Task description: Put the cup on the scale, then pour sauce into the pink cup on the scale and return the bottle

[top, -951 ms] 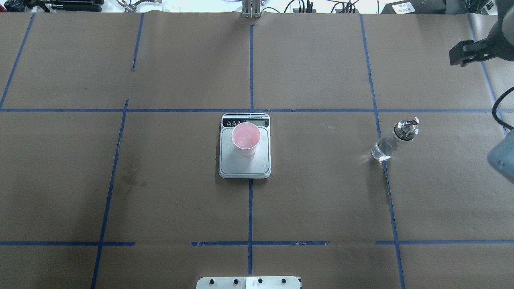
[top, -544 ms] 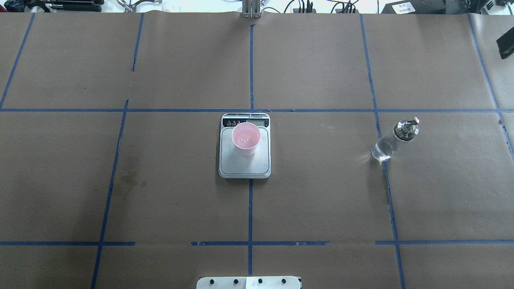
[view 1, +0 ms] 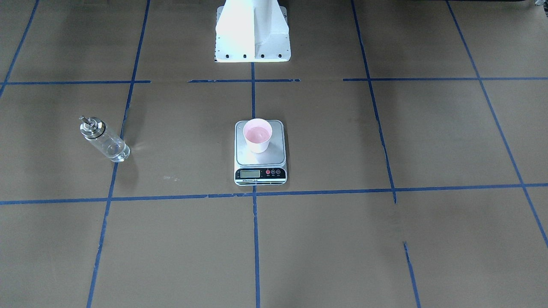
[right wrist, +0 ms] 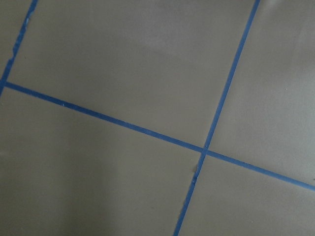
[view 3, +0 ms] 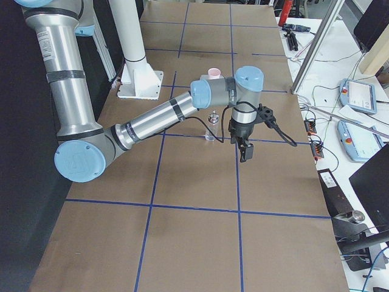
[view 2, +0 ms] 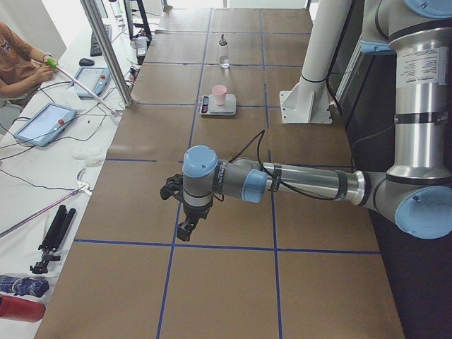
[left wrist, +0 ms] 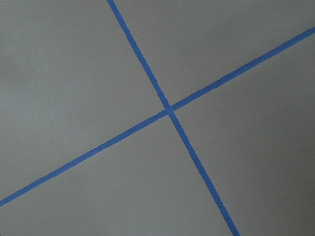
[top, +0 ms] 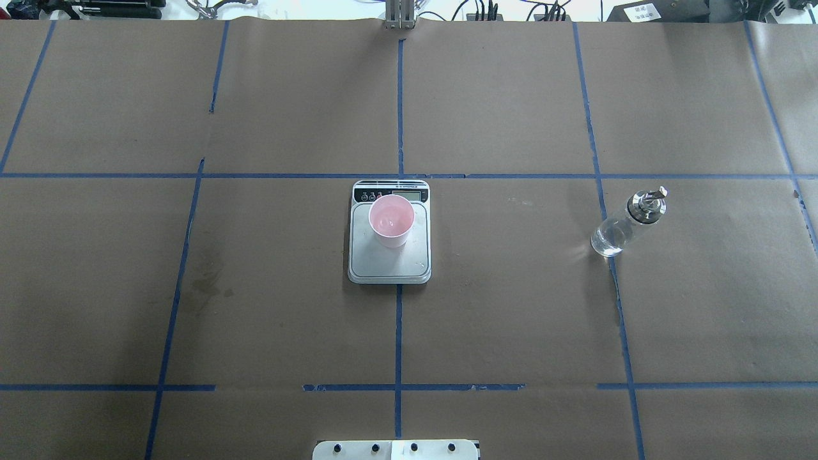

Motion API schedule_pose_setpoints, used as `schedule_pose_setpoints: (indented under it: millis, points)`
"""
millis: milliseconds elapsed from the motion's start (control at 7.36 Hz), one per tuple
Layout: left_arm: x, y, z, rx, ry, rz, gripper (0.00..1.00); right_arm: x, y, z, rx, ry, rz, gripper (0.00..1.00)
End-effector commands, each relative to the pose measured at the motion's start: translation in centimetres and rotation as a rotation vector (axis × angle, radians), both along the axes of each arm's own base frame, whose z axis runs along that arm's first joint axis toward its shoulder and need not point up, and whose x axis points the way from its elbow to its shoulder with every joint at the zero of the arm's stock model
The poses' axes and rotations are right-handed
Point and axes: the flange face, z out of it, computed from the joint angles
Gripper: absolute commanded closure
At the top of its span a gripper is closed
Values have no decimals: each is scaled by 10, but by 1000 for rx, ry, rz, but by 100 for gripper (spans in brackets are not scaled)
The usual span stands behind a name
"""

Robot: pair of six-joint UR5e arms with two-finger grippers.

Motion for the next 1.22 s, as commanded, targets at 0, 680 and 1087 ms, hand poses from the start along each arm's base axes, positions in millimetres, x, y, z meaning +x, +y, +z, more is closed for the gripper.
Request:
schedule_pose_setpoints:
  millis: [0,680,1087]
  points:
    - [-1,5,8,-16,-1,-1,0,9,29,49,-65,-32,-30,0]
    - [0,9,20,-102,-4,1,0,16,63,124,-5,-97,-19,0]
    - [0,11,22,-153,-7,1,0,16,67,151,55,-94,-12,0]
